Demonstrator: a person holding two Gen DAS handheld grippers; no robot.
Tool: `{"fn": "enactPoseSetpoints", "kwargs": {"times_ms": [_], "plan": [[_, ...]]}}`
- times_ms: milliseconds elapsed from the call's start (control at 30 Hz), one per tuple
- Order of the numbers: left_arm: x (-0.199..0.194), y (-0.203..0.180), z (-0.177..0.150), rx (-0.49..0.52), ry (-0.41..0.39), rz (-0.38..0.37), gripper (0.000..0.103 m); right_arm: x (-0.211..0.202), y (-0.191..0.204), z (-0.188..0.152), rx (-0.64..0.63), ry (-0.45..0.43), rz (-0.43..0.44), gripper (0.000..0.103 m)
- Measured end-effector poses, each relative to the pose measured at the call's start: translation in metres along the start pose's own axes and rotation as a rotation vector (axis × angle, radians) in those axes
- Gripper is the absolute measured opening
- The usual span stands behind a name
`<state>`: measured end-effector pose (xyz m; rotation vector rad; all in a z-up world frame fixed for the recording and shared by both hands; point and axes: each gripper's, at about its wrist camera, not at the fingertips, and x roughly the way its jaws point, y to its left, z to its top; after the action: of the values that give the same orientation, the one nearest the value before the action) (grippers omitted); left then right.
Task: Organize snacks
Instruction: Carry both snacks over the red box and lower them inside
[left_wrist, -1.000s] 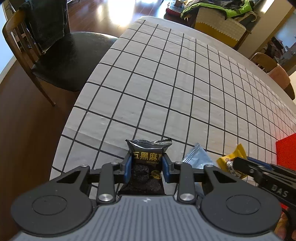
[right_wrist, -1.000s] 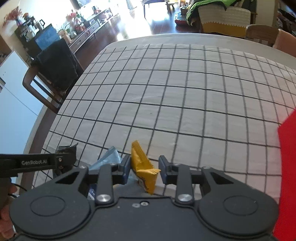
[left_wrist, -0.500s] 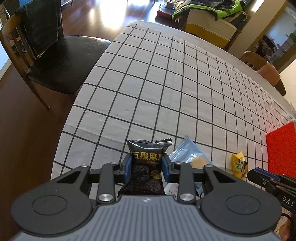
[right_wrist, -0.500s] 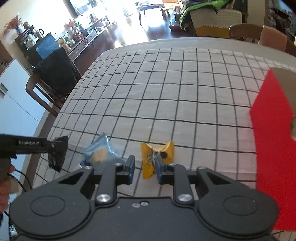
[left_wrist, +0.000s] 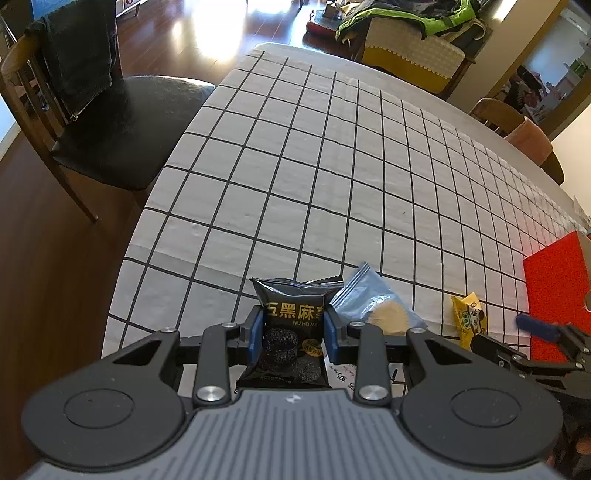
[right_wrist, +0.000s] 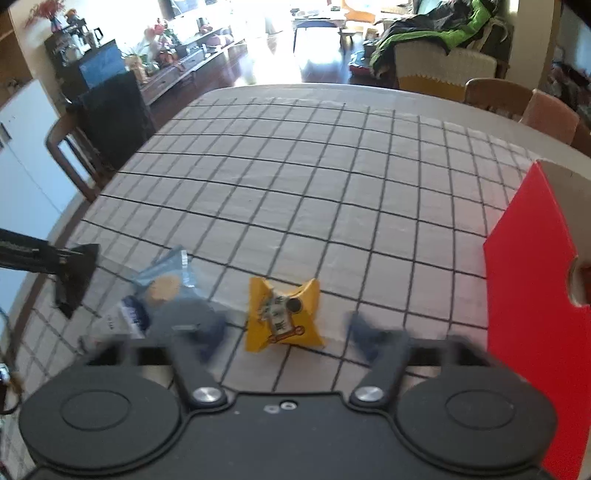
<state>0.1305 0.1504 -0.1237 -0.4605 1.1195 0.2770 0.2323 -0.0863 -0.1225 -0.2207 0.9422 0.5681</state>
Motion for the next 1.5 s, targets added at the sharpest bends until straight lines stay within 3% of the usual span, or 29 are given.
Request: {"fn": "enactPoseSetpoints", "kwargs": {"times_ms": [200,333,500,567,733,1133,1500], "plan": [[0.003,-0.001,0.001,0.002,0.005,0.008,0.032,0.025,0.006,0.003,-0.076,0.058,-0.011,0.089],[0.003,-0.002,0.001,0.006,0.004,0.011,0.032,0.036,0.009,0.002,-0.1,0.078,-0.023,0.079],[0.005,-0.004,0.001,0.013,0.008,0.009,0.032,0.039,0.012,0.002,-0.11,0.071,-0.039,0.061],[0.007,-0.003,0.001,0.013,0.012,0.009,0.032,0.037,0.013,0.003,-0.119,0.068,-0.039,0.045],[0.007,-0.001,0.001,0.01,0.012,0.007,0.032,0.034,0.014,0.003,-0.112,0.063,-0.046,0.036],[-0.024,-0.013,-0.004,0.037,-0.026,-0.025,0.032,-0.031,0.002,-0.006,-0.026,-0.014,-0.008,0.036],[-0.062,-0.087,-0.004,0.126,-0.084,-0.096,0.032,-0.106,-0.036,-0.014,-0.003,-0.034,0.003,0.036]]}}
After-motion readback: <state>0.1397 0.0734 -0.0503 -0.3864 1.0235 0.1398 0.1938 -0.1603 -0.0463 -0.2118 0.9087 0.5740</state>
